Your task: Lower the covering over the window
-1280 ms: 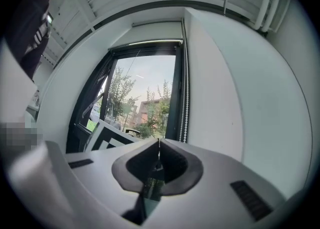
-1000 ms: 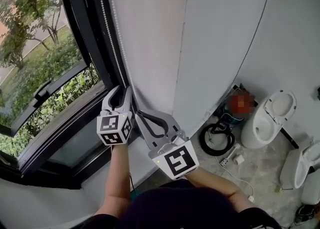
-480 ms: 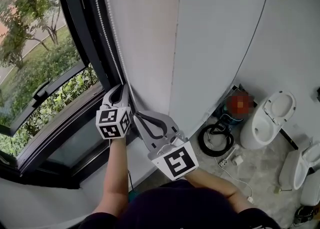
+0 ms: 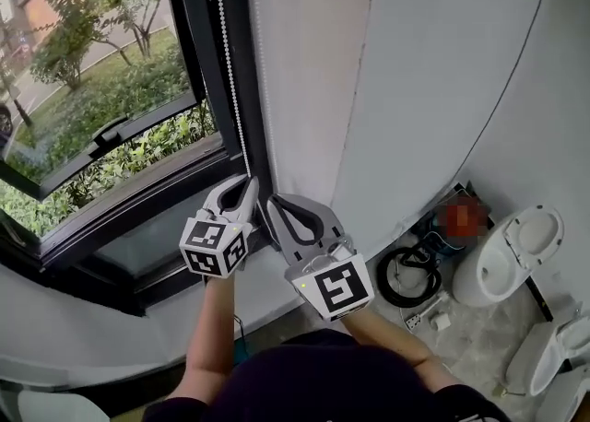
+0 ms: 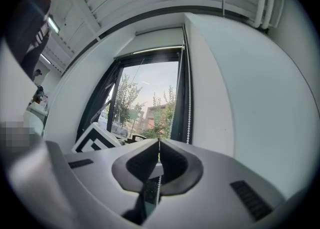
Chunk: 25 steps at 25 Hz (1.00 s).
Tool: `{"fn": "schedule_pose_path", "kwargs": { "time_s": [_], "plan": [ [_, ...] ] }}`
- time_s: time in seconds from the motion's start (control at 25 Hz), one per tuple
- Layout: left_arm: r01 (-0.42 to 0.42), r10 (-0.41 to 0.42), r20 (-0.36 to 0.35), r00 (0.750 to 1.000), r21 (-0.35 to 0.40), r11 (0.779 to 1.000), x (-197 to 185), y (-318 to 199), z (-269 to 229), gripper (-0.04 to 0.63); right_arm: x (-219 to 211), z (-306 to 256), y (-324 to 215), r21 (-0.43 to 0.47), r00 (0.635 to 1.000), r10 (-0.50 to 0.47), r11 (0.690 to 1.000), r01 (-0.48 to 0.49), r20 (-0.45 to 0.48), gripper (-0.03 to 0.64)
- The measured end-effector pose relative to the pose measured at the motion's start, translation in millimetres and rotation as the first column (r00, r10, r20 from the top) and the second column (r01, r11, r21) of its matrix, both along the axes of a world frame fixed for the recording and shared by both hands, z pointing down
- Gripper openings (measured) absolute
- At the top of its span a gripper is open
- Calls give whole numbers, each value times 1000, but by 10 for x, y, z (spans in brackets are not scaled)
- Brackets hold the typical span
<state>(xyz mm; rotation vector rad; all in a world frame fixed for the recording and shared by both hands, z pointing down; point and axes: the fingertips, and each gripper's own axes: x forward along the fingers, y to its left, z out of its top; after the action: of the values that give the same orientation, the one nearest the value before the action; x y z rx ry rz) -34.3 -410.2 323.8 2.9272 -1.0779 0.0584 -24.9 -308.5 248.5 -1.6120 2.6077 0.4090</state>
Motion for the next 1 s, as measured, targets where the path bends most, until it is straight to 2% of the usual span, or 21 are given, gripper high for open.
{"fn": "schedule_pose_path", "kwargs": {
  "time_s": [0.16, 0.28, 0.36, 0.48, 0.6, 0.76, 1.0],
  "plan": [
    [7, -8, -33, 999, -19, 1000, -173, 332, -8, 12, -19, 65, 43, -33, 998, -56, 998, 58, 41, 14],
    [-7, 2, -113, 994, -40, 999, -226, 627, 9, 11, -51, 142, 110, -57, 992, -109, 992, 113, 66, 14],
    [-5, 0, -142, 990, -38, 999, -220, 778, 0, 11, -50, 187, 149, -73, 985, -151, 985, 157, 85, 14],
    [-13, 5, -134, 991, -58, 998, -131, 967, 42, 11, -59, 255, 242, -85, 965, -232, 966, 243, 119, 14],
    [-28, 18, -86, 996, -112, 993, 33, 1150, 280, 11, -63, 377, 331, -111, 953, -278, 950, 291, 119, 14],
    [-3, -23, -137, 990, -189, 982, 84, 1327, 601, 11, -15, 573, 463, -162, 939, -330, 926, 342, 95, 14],
    [27, -50, -85, 995, -253, 967, 204, 1559, 945, 11, -16, 755, 580, -214, 910, -403, 885, 414, 93, 15]
  ]
}}
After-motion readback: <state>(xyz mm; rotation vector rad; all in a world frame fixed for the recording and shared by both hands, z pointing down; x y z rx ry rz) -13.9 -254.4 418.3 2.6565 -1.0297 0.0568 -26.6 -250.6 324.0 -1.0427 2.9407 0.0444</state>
